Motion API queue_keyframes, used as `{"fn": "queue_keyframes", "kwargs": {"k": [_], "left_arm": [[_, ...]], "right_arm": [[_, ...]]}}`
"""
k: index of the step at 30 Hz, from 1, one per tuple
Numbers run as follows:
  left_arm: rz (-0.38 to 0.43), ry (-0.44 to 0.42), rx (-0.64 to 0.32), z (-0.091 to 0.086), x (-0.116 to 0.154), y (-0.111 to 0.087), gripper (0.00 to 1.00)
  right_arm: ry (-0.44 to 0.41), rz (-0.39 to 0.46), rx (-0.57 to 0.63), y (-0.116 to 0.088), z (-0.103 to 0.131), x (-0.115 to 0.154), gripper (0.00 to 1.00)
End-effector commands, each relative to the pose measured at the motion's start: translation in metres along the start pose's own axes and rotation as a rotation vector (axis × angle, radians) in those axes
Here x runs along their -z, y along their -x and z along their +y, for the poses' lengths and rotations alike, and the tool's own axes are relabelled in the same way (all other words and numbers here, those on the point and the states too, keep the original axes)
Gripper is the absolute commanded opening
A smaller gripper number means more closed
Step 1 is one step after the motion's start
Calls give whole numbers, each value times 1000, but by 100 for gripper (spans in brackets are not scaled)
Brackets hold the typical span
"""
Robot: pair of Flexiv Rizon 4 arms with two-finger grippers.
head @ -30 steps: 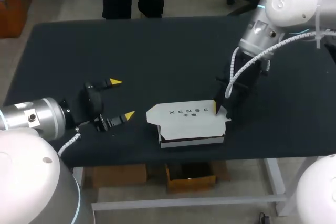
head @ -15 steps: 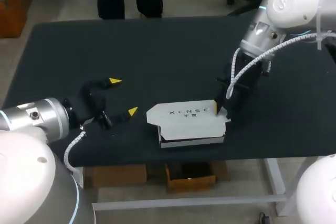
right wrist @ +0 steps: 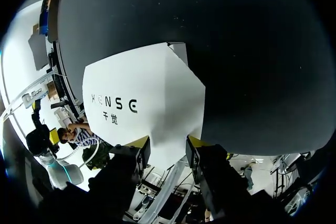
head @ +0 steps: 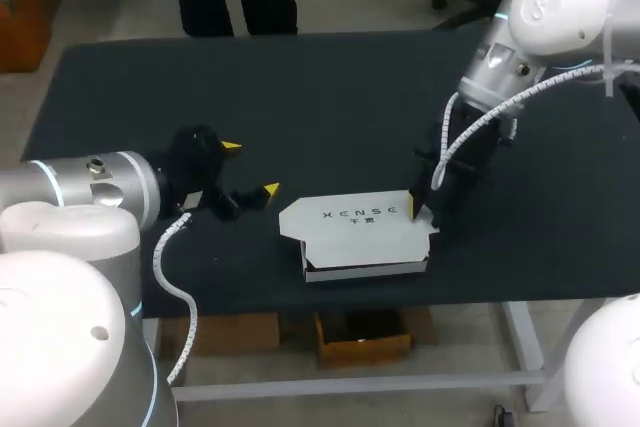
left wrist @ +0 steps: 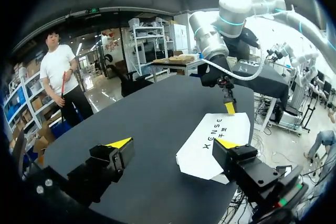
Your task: Assemble the packaging by folding the flat box into shape, placing the metal phone stand inside, and closing the box properly
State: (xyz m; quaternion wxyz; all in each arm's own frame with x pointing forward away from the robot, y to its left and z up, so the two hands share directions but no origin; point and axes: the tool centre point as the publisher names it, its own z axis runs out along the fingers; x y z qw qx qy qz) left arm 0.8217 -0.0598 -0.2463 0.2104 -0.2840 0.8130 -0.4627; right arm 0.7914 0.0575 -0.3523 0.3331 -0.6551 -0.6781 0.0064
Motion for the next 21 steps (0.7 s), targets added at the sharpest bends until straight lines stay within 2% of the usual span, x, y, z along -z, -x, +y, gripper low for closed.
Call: {"fn": "queue_keyframes", "kwargs": {"k": [1,15,21], "left_arm": [[78,562,321,-7,-14,26,100],[78,562,321,-7,-14,26,100],[-38,684,625,-23,-30,6,100]], "right_arm": [[1,2,0,1,-1,-1,42],[2,-2,-1,0,-1,-2,42],[2,-2,-4,0,-1,-3,41]]}}
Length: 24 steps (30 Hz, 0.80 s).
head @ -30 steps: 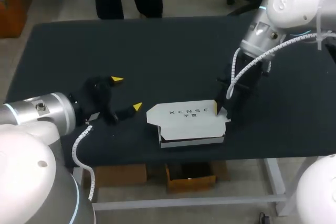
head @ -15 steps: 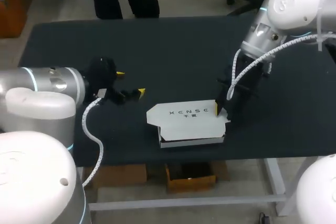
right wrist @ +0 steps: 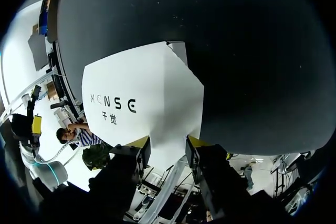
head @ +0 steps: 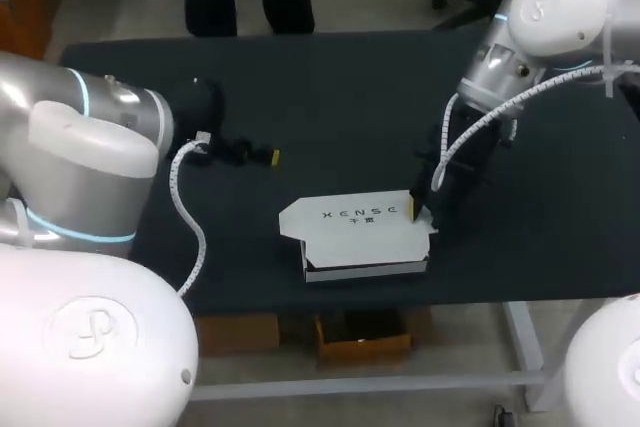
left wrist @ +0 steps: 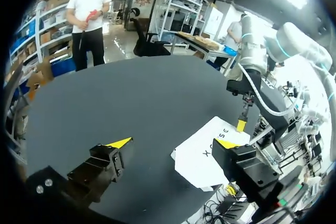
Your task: Assemble the packaging by folding the flat box into shape, placing the metal phone stand inside, and closing the box properly
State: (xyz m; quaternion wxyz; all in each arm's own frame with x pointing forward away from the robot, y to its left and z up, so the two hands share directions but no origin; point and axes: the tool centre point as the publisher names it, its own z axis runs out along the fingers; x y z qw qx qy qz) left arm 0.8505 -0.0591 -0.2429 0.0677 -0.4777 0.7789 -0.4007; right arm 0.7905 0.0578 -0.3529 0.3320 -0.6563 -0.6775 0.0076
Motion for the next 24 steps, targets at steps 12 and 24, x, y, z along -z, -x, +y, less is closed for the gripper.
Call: {"fn": "queue_keyframes", "kwargs": {"k": [12,24], "left_arm": [[-275,626,622,2,-33,-44,100],[-266,599,652,2,-26,-37,100]], "right_arm": [[4,0,3,-1,0,-3,41],[6,1,3,-1,-1,-3,41]]}}
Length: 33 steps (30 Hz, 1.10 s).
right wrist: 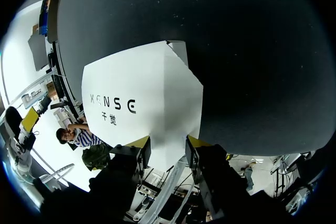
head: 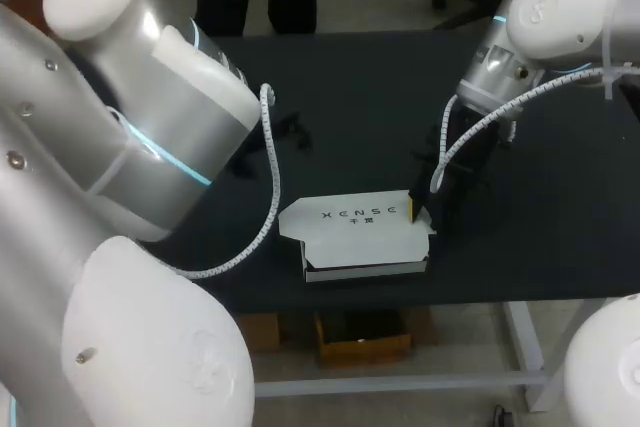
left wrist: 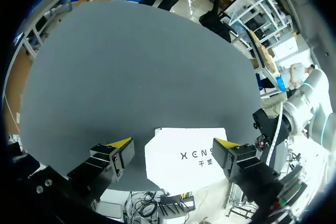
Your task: Assemble the packaging by folding the flat box into shape, placing the metal phone stand inside, and closing the box properly
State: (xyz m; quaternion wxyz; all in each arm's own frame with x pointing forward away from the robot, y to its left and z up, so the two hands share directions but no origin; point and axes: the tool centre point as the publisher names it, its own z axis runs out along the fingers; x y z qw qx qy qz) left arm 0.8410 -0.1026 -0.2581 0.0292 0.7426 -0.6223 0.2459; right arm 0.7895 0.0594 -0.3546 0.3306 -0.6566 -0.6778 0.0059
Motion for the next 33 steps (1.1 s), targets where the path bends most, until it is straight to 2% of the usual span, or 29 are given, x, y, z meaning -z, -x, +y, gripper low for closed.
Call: {"fn": "queue_keyframes", "kwargs": {"k": [1,10,12,18,21,33], "left_arm": [[-137,317,0,-2,5,-3,100],[-137,317,0,-2,5,-3,100],[-124,333,32,-3,2,-7,100],[-157,406,157,-1,-8,-15,100],[-178,434,225,5,-13,-19,100],[-177,449,366,38,-30,-18,100]], "right_arm": [[2,0,3,-1,-1,0,40],[5,-1,3,-3,-2,1,40],[5,-2,2,-3,-2,1,40],[5,-4,0,-3,-2,1,40],[8,-2,1,-3,-2,1,40],[11,7,-3,1,-2,-1,40]]}}
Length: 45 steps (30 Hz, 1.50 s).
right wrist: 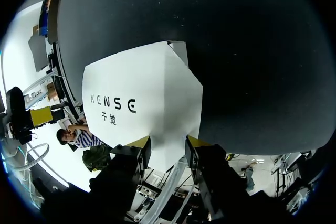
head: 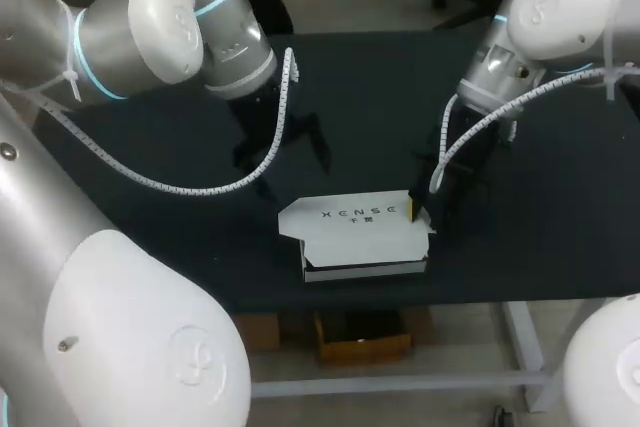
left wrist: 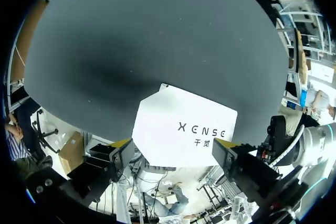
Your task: Assemble the packaging by folding the flat box into shape, placing the metal phone stand inside, and closing the box properly
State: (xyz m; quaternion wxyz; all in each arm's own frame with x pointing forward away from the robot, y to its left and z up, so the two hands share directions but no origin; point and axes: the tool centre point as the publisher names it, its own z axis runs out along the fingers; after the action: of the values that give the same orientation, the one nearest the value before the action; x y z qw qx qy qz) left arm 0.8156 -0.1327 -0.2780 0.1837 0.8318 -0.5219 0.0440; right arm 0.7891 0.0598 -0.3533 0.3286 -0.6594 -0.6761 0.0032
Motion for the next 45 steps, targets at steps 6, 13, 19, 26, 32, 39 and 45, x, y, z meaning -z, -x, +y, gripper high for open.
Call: {"fn": "queue_keyframes", "kwargs": {"k": [6,13,19,26,32,39,45], "left_arm": [[4,-2,5,6,-22,0,100],[30,-16,-38,2,-27,2,100],[30,-16,-38,2,-27,2,100],[8,1,-58,-7,-23,-6,29],[4,4,-93,-5,-33,1,30],[-5,-26,-108,-1,-51,11,35],[5,-33,-102,-1,-55,19,39]], "right_arm": [[3,8,2,3,-2,-2,40],[3,9,2,5,-1,-2,40],[9,10,-1,6,-2,1,40],[5,18,-2,6,0,-1,39],[1,18,-3,6,1,-2,39],[3,20,-2,7,1,-2,39],[4,20,-1,6,1,-2,39]]}}
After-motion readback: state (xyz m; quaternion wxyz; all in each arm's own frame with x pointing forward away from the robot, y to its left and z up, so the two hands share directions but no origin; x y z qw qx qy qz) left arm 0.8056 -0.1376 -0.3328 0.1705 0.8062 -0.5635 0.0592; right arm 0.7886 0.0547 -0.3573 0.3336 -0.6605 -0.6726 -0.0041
